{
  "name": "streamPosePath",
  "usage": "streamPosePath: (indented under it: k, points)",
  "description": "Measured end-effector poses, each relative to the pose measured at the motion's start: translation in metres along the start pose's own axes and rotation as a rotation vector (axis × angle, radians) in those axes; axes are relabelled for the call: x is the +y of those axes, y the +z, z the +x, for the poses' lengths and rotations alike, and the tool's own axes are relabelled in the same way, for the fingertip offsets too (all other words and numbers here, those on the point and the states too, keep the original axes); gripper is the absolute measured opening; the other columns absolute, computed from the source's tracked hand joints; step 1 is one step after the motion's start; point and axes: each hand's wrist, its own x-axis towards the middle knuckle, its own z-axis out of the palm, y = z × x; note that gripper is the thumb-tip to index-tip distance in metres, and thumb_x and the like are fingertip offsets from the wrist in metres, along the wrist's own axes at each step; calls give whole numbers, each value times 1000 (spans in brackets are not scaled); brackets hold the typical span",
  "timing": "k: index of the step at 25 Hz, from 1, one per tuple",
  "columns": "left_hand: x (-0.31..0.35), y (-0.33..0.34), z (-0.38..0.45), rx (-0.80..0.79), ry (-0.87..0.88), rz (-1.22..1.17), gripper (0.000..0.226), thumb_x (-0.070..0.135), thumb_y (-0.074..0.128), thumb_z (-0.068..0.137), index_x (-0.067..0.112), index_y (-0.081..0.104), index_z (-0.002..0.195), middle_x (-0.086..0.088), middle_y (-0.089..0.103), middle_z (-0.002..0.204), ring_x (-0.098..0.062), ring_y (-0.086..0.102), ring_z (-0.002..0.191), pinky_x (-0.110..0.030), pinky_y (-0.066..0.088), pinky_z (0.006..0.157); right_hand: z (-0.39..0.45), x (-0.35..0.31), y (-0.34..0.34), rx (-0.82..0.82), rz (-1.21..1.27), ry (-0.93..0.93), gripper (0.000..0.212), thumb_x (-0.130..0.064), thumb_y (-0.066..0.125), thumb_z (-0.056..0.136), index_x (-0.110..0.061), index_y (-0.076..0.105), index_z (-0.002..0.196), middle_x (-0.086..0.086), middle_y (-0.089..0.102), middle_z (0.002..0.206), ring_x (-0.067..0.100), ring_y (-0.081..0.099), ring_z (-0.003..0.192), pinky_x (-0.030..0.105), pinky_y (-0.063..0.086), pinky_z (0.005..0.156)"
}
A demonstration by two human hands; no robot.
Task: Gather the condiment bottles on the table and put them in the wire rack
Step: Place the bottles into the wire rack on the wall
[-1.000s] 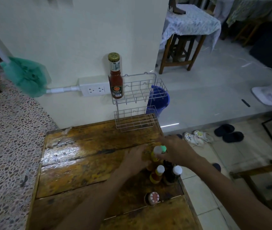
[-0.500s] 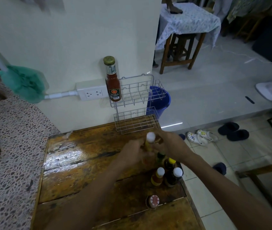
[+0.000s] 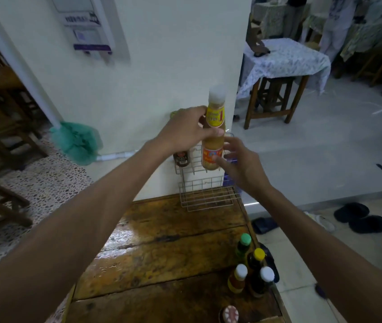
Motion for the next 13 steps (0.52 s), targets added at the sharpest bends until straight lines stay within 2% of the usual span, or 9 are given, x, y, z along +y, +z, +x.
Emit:
streamPosePath:
  k: [6, 8, 10, 13]
  points:
    - [0, -24, 33, 102, -21, 88, 54, 50, 77, 86, 22, 61, 130, -2, 72, 119, -20, 67, 100, -34, 51, 86, 65, -22, 7, 38, 51, -10, 54, -42, 72, 87, -17, 50, 129, 4, 66, 125, 16, 69, 101, 31, 58, 81]
    - [-10, -23, 39, 156, -39, 95, 56, 52, 80, 82, 24, 60, 126, 0, 74, 116, -23, 69, 102, -43, 53, 93, 75, -19, 15, 32, 51, -15, 53, -42, 71, 88, -18, 50, 130, 3, 66, 125, 17, 69, 102, 33, 59, 81]
    - [-21, -20, 46, 207, -62, 118, 56, 51, 82, 78, 25, 61, 123, 4, 74, 116, -22, 68, 108, -50, 48, 101, 82, -9, 27, 14, 44, 12, 53, -42, 71, 88, -19, 50, 130, 3, 67, 125, 18, 69, 102, 33, 58, 82]
    - [-34, -16, 60, 298, -82, 88, 48, 46, 83, 80, 25, 63, 119, 7, 74, 114, -21, 67, 109, -50, 45, 103, 90, 11, 46, -32, 32, 92, 54, -41, 72, 87, -20, 50, 131, 4, 67, 125, 20, 69, 104, 36, 57, 85]
